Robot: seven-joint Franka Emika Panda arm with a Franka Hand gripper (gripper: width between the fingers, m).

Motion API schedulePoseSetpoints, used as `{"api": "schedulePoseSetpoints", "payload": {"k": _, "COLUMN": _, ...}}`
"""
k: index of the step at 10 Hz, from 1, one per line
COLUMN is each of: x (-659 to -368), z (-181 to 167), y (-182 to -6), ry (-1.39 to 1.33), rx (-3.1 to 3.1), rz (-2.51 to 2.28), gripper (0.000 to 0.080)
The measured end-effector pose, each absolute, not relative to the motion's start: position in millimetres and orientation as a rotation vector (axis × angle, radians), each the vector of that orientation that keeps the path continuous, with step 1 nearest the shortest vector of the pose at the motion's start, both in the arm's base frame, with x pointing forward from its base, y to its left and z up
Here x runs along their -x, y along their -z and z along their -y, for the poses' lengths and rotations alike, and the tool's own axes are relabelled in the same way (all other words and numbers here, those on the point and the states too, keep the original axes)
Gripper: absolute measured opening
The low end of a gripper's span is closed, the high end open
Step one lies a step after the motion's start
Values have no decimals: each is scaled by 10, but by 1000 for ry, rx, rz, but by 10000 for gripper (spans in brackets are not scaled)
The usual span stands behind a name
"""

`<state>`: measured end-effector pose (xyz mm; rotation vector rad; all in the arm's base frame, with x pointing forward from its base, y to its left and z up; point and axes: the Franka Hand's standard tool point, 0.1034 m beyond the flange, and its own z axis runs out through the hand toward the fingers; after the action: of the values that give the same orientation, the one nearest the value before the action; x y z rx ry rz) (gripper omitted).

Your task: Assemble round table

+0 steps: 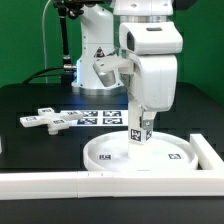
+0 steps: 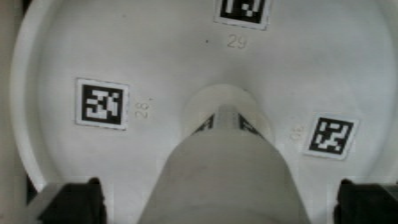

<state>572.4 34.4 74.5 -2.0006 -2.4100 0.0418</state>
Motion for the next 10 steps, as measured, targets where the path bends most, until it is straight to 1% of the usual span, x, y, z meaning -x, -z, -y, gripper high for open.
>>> {"api": "schedulePoseSetpoints", "payload": {"k": 2, "x": -5720, "z": -330, "y": -731, "ry": -51, "rx": 1898, "rz": 2505, "gripper": 648}}
{"api": "schedulePoseSetpoints", "payload": {"k": 3, "x": -5718, "z": -323, "y": -725, "ry": -53, "rx": 1899, "rz": 2503, "gripper": 521}}
{"api": "schedulePoseSetpoints", "payload": {"k": 4, "x": -5717, "z": -317, "y": -724, "ry": -53, "rx": 1905, "rz": 2498, "gripper": 521}}
{"api": "schedulePoseSetpoints", "payload": {"k": 5, "x": -5712, "z": -309, "y": -720, "ry": -56, "rx": 1906, "rz": 2495, "gripper": 409}}
{"api": "schedulePoseSetpoints", "payload": {"k": 9, "x": -5709, "z": -296, "y": -718, "ry": -57, "rx": 1967, "rz": 2446, "gripper": 409}}
{"api": "schedulePoseSetpoints", "payload": {"k": 10, "x": -5702, "z": -296, "y": -717, "ry": -59, "rx": 2090, "rz": 2340, "gripper": 409}}
